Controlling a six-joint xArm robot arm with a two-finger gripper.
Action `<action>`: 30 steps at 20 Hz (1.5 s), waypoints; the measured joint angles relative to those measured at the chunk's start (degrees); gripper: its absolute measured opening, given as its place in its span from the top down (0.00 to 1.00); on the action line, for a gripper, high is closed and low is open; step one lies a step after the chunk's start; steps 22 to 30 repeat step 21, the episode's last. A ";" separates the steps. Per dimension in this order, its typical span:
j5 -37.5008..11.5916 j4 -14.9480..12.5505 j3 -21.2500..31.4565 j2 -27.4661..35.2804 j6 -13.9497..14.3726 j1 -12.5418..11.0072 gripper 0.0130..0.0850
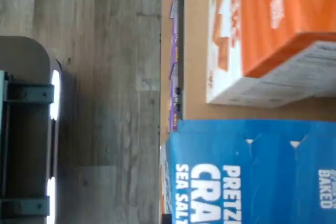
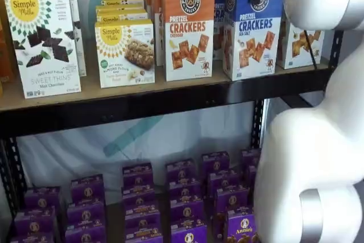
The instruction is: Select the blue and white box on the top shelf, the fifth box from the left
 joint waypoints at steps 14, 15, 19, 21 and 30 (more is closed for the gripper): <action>2.13 -0.02 15.75 -15.01 -3.55 -3.65 0.39; 2.04 -0.11 16.80 -15.85 -4.02 -4.06 0.39; 1.24 -0.23 20.91 -18.87 -5.63 -5.50 0.39; 0.85 -0.07 22.73 -20.04 -6.34 -6.19 0.39; 0.85 -0.07 22.73 -20.04 -6.34 -6.19 0.39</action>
